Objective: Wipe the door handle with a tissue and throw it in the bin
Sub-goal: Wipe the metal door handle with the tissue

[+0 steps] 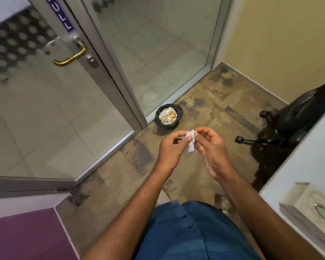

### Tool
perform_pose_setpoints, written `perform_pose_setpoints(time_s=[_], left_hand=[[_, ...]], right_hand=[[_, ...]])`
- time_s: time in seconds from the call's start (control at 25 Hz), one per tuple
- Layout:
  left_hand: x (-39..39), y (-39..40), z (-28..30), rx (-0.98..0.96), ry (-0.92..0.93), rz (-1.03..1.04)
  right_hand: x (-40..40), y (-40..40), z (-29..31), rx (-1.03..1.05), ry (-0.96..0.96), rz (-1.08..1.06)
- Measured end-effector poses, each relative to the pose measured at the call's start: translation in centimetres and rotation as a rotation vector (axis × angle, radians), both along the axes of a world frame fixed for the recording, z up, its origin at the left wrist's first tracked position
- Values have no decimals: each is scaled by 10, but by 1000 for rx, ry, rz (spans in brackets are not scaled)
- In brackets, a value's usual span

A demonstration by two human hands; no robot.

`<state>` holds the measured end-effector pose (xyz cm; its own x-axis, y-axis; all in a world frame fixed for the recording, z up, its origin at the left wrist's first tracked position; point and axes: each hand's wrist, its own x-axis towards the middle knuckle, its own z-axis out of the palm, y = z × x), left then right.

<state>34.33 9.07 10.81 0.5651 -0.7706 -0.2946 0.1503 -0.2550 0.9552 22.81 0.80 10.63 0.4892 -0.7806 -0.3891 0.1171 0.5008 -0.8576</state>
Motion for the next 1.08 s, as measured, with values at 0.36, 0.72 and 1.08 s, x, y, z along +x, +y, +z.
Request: perform_pose_setpoints(time_s=[0.36, 0.72, 1.08], left_hand=[[148, 50, 15, -61, 181, 422], [231, 0, 15, -36, 245, 602], [314, -31, 30, 103, -183, 798]], right_hand=[[164, 27, 18, -297, 52, 381], [266, -19, 13, -309, 193, 552], [360, -85, 27, -285, 94, 853]])
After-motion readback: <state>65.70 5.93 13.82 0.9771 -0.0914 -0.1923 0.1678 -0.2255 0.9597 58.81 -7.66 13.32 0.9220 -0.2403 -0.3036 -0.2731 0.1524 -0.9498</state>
